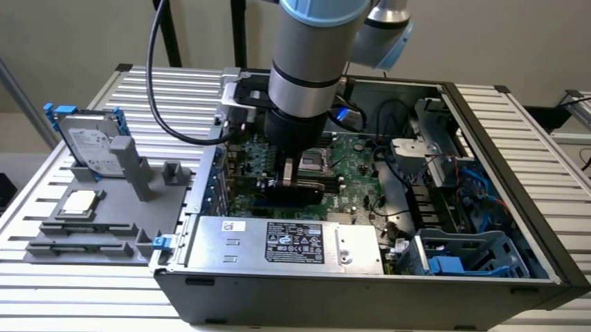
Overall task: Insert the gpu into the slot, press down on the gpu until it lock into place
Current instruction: 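Insert the gpu into the slot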
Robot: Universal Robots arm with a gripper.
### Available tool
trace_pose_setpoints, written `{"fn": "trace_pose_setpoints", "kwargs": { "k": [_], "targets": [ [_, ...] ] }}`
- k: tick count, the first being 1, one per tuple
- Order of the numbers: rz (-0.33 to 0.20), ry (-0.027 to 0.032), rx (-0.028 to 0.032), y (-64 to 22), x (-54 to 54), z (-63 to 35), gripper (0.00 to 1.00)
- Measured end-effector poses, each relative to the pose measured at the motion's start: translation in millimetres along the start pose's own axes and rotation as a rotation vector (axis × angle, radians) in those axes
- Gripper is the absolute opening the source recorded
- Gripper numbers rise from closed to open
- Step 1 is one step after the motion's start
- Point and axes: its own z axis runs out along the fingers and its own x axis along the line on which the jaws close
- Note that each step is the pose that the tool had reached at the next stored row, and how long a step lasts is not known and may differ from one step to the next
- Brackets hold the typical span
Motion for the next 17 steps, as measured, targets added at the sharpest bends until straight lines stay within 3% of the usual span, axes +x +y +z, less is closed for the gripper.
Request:
{"fn": "trace_pose_setpoints", "kwargs": {
  "k": [8,13,17],
  "targets": [
    [0.010,-0.0006,-0.0038,-1.2,-0.4,-0.1,0.26],
    [0.020,0.0010,-0.0171,-2.0,-0.4,-0.2,0.26],
    [0.022,0.0023,-0.0229,-2.9,-0.4,-0.2,0.26]
  ]
}}
